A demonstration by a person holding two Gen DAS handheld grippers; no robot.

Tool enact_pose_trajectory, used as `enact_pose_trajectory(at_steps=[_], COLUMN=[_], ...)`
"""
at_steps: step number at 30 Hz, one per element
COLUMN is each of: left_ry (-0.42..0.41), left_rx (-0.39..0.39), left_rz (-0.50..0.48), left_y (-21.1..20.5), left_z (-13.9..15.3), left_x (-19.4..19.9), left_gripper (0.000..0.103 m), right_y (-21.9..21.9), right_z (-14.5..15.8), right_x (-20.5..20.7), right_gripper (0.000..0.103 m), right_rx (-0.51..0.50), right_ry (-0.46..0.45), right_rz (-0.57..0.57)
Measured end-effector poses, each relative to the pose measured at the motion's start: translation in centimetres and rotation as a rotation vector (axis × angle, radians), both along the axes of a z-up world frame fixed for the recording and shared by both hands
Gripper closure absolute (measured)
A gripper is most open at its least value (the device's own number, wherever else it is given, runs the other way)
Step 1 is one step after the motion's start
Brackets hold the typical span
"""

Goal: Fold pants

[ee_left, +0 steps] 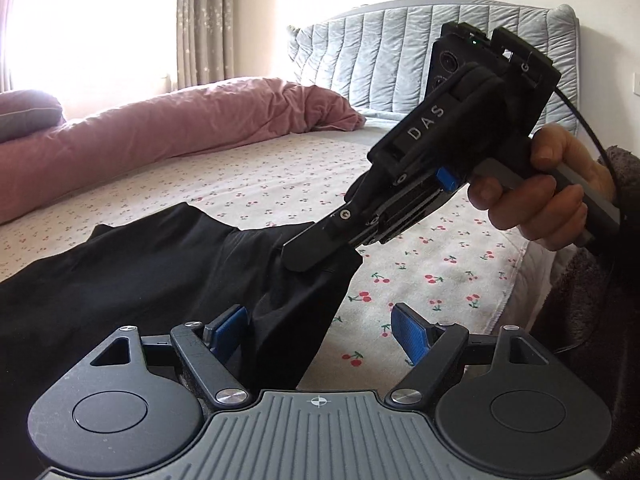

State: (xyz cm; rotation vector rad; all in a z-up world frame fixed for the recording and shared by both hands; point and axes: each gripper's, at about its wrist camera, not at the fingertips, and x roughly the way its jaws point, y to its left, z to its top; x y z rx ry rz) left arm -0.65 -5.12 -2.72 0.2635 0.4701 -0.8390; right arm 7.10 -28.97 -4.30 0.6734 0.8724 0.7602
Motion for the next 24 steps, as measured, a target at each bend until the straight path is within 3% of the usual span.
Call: enact_pose_trajectory(at_steps=[1, 2, 4, 6, 7, 10, 11, 15, 19, 24], left_ry=[-0.016, -0.036, -0.063, -0.059, -0.048, 0.015, 0.032, 0.056, 0.06, 0.082], left_rx=[0.015, 0.03, 0.069, 0.098, 0.102, 0.072, 0.06, 0.045, 0.033, 0.007], left_rz=[0.03, 0.065, 0.121, 0.157, 0.173, 0.19, 0.192, 0.191, 0.19, 0.203], left_y=[-0.5, -0.9, -1.5, -1.8, -1.6, -0.7, -0.5, -0.1, 0.1, 0.5], left_z=[-0.1, -0.3, -0.6, -0.8, -0.9, -0.9, -0.8, -1.0, -1.2, -1.4], left_x=[0.1, 0.2, 0.5, 1.1, 1.5, 2.4, 2.7, 2.8, 2.7, 2.8], left_gripper=[0.025, 0.032, 0.048, 0.075, 0.079, 0.088, 0.089, 0.093, 0.093, 0.094], right_y=[0.1, 0.4, 0.4, 0.4, 0.2, -1.0, -1.5, -2.5, -2.6, -1.3], right_z=[0.2, 0.4, 0.5, 0.6, 0.5, 0.1, -0.1, -2.4, -3.6, -4.9], right_x=[0.2, 0.5, 0.9, 1.2, 1.4, 2.2, 2.6, 5.4, 8.0, 12.0], right_gripper=[0.095, 0.095, 0.094, 0.086, 0.082, 0.053, 0.05, 0.053, 0.057, 0.086], right_rx=[0.005, 0.01, 0.015, 0.015, 0.013, -0.044, -0.086, -0.197, -0.12, -0.108], right_ry=[-0.004, -0.008, -0.013, -0.014, -0.011, -0.012, -0.014, 0.04, 0.043, 0.016], right_rz=[0.001, 0.005, 0.013, 0.01, -0.003, -0.096, -0.139, -0.227, -0.24, -0.236])
